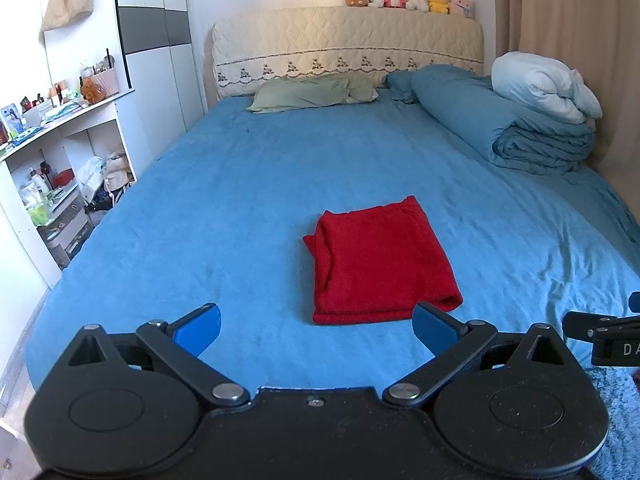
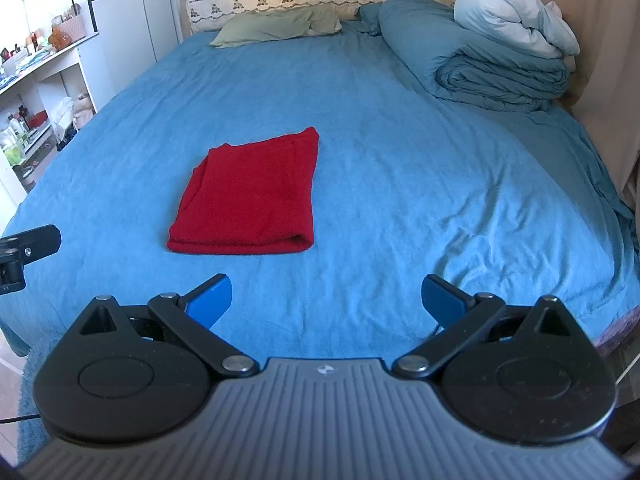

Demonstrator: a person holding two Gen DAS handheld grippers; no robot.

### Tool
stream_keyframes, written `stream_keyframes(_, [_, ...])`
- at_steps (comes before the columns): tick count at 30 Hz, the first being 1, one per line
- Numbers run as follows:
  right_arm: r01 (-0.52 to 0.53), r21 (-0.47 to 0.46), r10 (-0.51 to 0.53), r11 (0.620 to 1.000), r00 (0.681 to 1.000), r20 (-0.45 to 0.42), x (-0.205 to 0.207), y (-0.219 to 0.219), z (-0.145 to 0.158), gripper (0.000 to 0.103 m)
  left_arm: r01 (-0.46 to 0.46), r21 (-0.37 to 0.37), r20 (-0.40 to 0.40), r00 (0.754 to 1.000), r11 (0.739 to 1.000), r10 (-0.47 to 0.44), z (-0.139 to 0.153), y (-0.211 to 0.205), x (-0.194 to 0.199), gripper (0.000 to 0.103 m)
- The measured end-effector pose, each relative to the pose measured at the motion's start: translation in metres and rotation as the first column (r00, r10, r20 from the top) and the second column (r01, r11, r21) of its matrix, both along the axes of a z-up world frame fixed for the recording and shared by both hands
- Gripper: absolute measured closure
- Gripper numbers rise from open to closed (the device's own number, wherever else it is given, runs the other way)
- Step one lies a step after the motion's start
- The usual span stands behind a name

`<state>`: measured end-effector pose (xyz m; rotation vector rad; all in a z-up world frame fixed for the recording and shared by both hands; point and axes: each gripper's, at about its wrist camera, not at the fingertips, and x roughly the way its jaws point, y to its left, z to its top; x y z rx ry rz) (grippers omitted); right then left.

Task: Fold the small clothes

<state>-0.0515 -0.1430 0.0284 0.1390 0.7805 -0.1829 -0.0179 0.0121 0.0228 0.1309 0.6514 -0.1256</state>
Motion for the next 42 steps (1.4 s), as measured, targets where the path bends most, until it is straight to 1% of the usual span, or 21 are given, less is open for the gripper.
stream_keyframes(7, [0.001,0.000,-0.001,1.000,1.000,0.000,-0.0001,0.0000,0.0006,0.000,-0.002,-0.015,-0.005,1.000,1.000,0.001,-0.0007,-0.0005,-0.0001,0.000])
stream_keyframes(20, [0.000,0.000,0.000,1.000,1.000,0.000,-0.0003,-0.0016,0.0010,0.000,0.000,-0.013,-0.004,1.000,1.000,0.000,0.0000,-0.0004,0.0009,0.000])
stream_keyframes(27, [0.001,-0.004,-0.001,1.000,1.000,0.005,-0.0023,0.0012,0.0018,0.000,0.006,0.012,0.011,1.000,1.000,-0.006,0.0013,-0.0046,-0.0018,0.000])
stream_keyframes(32, [0.004,-0.005,-0.004,1.000,1.000,0.009,-0.0037,0.0040,0.0032,0.000,0.019,-0.016,0.014,1.000,1.000,-0.019,0.0025,-0.0033,-0.0033,0.000])
stream_keyframes(36, [0.004,-0.009,-0.004,1.000,1.000,0.008,-0.0038,0.0054,0.0035,0.000,0.007,-0.010,0.008,1.000,1.000,-0.007,0.0012,-0.0035,-0.0018,0.000])
stream_keyframes(40, [0.003,-0.008,-0.003,1.000,1.000,0.007,-0.0039,0.0060,0.0035,0.000,0.020,-0.036,0.010,1.000,0.999,-0.020,0.0016,-0.0002,-0.0016,0.000])
stream_keyframes(42, [0.004,-0.007,-0.004,1.000,1.000,0.007,-0.0039,0.0060,0.0035,0.000,0.021,-0.034,0.015,1.000,0.999,-0.020,0.0026,-0.0010,-0.0020,0.000])
